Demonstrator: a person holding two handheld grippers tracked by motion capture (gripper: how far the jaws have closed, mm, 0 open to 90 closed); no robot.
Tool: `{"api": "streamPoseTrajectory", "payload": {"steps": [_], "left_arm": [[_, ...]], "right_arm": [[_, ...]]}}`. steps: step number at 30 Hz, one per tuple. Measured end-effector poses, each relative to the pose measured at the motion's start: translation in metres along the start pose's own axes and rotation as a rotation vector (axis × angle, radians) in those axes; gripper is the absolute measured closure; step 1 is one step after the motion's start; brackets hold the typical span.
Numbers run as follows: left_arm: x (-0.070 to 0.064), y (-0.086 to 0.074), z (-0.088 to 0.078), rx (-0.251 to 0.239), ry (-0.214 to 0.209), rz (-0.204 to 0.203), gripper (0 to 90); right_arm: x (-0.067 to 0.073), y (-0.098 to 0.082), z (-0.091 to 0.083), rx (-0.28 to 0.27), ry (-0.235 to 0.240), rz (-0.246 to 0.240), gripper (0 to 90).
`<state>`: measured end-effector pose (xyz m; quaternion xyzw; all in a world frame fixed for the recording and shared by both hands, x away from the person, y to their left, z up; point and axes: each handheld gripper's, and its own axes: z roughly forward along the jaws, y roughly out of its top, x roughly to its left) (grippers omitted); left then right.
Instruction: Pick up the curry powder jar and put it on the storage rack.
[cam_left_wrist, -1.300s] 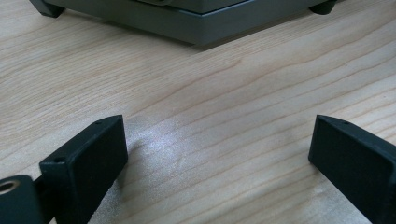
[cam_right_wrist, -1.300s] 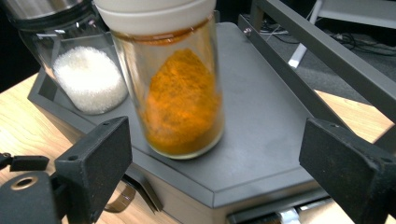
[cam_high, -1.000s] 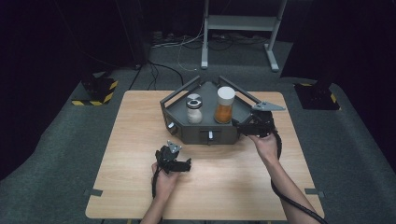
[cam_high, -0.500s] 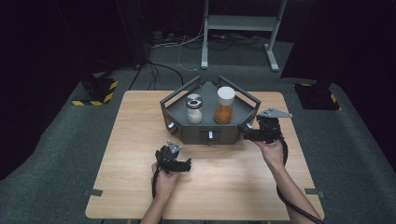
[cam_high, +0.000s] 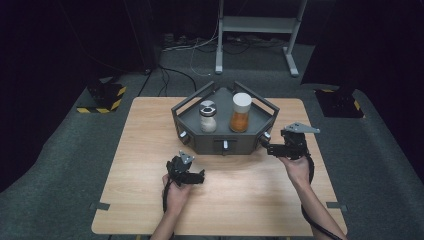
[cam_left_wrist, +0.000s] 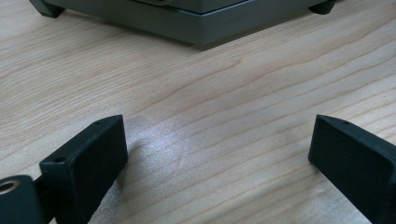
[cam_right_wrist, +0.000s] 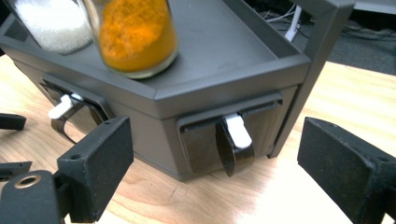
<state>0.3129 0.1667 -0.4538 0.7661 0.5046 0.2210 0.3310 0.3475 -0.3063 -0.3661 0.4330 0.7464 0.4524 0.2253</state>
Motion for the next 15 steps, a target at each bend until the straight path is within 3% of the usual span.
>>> {"api": "streamPoseTrajectory", "payload": {"steps": [15], "left_arm": [[0.000,0.000,0.000,0.000,0.000,0.000,4.5]], "right_arm": [[0.000,-0.023,0.003,0.040,-0.026,0.013,10.4]]}}
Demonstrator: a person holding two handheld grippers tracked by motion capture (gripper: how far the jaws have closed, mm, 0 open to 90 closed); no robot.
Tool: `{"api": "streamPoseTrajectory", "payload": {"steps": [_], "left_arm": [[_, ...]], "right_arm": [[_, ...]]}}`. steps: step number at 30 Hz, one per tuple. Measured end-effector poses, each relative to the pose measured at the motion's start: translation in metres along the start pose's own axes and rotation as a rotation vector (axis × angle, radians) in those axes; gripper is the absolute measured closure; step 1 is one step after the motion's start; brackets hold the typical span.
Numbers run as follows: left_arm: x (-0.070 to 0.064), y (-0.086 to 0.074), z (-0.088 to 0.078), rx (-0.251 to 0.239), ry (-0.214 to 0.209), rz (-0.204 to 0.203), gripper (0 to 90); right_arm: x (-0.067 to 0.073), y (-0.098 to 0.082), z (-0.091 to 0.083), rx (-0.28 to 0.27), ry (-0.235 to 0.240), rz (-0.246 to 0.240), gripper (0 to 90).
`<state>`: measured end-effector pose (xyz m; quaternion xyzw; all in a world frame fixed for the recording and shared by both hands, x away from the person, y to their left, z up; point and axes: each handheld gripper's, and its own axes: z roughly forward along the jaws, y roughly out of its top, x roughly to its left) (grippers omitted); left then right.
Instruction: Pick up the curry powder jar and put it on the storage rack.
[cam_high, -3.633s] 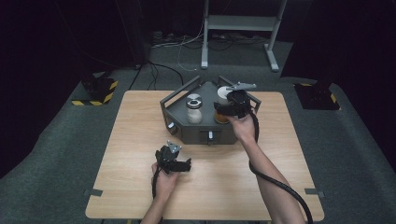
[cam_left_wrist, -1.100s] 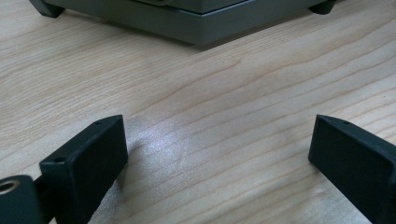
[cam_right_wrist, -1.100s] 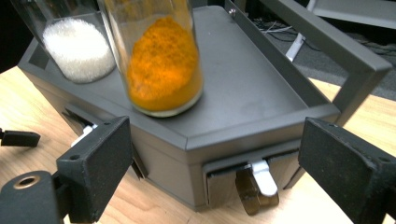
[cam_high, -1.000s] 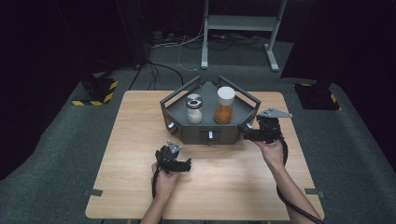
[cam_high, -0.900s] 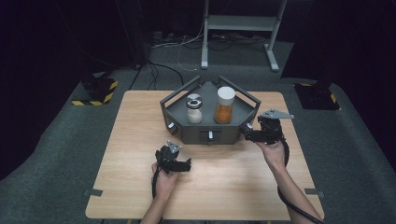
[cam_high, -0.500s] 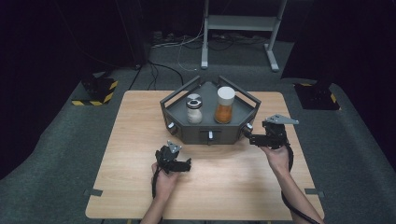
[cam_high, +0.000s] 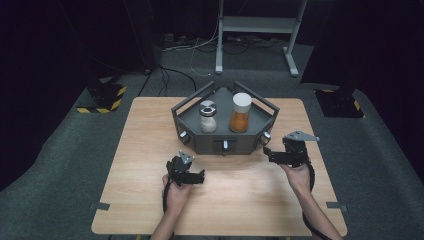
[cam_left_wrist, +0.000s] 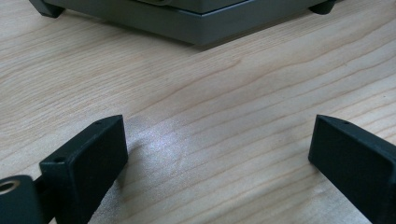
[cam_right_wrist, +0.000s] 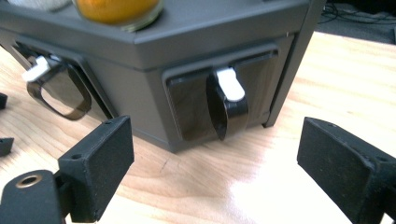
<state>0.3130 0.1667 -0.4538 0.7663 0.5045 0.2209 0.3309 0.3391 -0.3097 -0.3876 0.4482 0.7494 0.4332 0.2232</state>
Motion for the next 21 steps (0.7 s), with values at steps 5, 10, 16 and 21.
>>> {"api": "streamPoseTrajectory", "payload": {"steps": [5,10,16,21], "left_arm": [[0.000,0.000,0.000,0.000,0.000,0.000,4.5],[0.000,0.000,0.000,0.000,0.000,0.000,4.5],[0.000,0.000,0.000,0.000,0.000,0.000,4.5],[0.000,0.000,0.000,0.000,0.000,-0.001,4.5]], "right_arm": [[0.000,-0.008,0.003,0.018,-0.007,0.002,10.6],[0.000,-0.016,0.007,0.036,-0.008,0.010,10.6],[0.001,-0.024,0.012,0.050,-0.011,0.012,10.6],[0.003,-0.030,0.016,0.068,-0.018,0.007,10.6]]}}
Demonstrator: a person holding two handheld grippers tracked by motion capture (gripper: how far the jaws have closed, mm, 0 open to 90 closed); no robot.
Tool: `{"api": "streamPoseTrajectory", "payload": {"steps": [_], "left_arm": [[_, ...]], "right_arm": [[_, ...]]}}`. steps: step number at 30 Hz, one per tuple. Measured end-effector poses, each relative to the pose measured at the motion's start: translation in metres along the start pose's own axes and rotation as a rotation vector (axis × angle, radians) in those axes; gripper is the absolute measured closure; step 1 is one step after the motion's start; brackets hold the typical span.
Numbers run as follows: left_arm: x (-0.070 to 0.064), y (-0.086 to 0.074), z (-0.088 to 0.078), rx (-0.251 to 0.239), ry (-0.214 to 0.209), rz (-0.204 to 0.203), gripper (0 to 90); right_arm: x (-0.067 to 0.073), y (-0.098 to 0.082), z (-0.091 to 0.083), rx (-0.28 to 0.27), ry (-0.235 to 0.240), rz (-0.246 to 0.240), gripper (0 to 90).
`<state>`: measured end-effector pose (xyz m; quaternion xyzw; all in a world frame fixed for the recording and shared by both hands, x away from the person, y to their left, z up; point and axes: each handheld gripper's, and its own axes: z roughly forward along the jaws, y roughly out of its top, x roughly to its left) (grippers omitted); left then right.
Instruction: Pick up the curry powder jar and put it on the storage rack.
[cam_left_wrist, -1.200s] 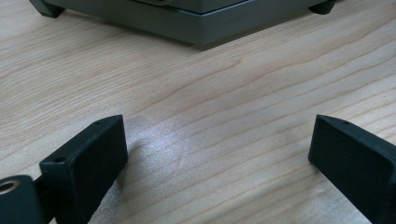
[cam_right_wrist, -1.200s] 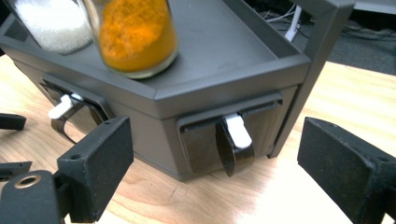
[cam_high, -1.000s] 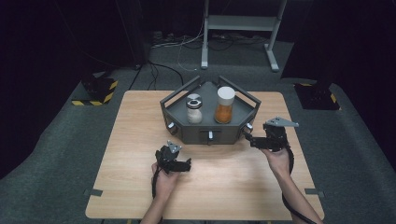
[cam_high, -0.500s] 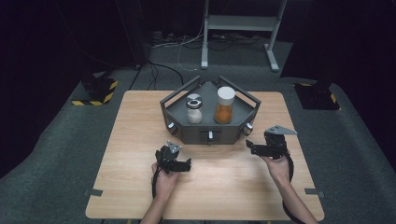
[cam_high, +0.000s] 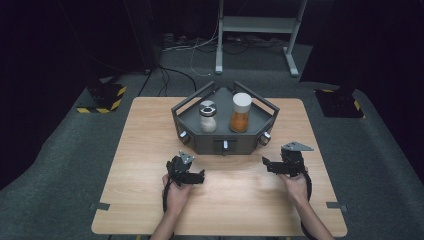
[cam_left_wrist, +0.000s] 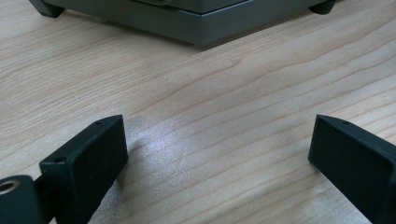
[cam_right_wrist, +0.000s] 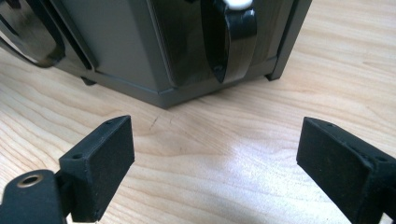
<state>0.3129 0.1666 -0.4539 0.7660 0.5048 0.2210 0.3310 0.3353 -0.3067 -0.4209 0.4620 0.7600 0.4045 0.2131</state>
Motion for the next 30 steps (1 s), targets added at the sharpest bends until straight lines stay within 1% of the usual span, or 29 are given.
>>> {"api": "streamPoseTrajectory", "payload": {"steps": [7,14,26,30], "left_arm": [[0.000,0.000,0.000,0.000,0.000,0.000,4.5],[0.000,0.000,0.000,0.000,0.000,0.000,4.5],[0.000,0.000,0.000,0.000,0.000,0.000,4.5],[0.000,0.000,0.000,0.000,0.000,0.000,4.5]], "right_arm": [[0.001,-0.007,0.005,0.010,0.002,0.006,10.6],[0.006,-0.014,0.013,0.027,0.004,0.011,10.6],[0.014,-0.022,0.027,0.073,0.010,-0.015,10.6],[0.016,-0.024,0.030,0.086,0.011,-0.008,10.5]]}}
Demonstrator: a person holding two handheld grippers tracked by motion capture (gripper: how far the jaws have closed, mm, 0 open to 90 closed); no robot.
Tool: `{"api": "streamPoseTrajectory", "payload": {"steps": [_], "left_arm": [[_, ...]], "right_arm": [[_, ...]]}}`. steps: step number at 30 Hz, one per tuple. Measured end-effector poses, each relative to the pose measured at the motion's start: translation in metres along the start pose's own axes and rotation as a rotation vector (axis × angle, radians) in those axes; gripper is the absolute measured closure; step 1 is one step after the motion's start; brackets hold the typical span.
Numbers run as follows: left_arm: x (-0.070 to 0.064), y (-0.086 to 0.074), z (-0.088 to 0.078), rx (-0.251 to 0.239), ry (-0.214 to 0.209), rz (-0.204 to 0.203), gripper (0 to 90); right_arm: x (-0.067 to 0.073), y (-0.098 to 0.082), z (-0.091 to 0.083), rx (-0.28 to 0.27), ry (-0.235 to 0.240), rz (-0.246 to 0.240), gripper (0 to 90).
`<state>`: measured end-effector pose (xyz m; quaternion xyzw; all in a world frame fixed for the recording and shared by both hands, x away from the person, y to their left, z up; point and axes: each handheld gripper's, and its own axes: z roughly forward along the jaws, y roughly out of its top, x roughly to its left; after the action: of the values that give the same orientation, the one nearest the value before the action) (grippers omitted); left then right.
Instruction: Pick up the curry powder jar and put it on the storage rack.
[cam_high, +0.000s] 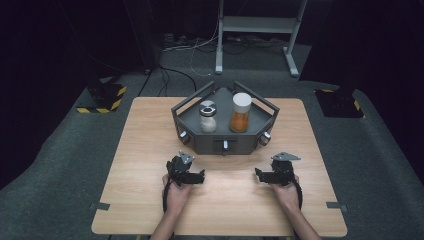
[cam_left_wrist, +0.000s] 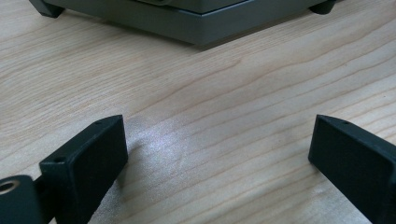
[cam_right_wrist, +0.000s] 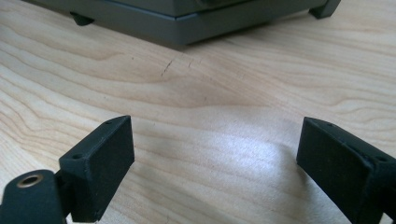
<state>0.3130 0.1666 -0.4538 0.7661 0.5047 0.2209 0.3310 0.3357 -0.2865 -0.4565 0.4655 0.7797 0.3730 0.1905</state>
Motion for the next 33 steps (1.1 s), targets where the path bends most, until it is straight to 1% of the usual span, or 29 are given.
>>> {"api": "streamPoseTrajectory", "payload": {"steps": [1,4,5,8,10,11,33], "left_arm": [[0.000,0.000,0.000,0.000,0.000,0.000,4.5],[0.000,0.000,0.000,0.000,0.001,0.000,4.5],[0.000,0.000,0.000,0.004,0.001,0.007,4.5],[0.000,0.000,0.000,0.004,0.001,0.007,4.5],[0.000,0.000,0.000,0.002,0.002,0.007,4.5],[0.000,0.000,0.000,0.003,0.002,0.007,4.5],[-0.001,0.000,0.000,0.001,0.005,0.007,4.5]], "right_arm": [[0.000,-0.001,0.000,-0.010,0.002,0.001,10.5],[0.001,-0.001,0.000,-0.009,0.000,0.000,10.5],[0.003,0.001,0.001,0.001,-0.005,-0.006,10.6],[0.007,0.002,0.002,0.009,-0.018,-0.018,10.8],[0.010,0.003,0.003,0.014,-0.028,-0.031,10.6],[0.014,0.004,0.004,0.019,-0.041,-0.051,10.4],[0.014,0.004,0.004,0.019,-0.042,-0.050,10.3]]}}
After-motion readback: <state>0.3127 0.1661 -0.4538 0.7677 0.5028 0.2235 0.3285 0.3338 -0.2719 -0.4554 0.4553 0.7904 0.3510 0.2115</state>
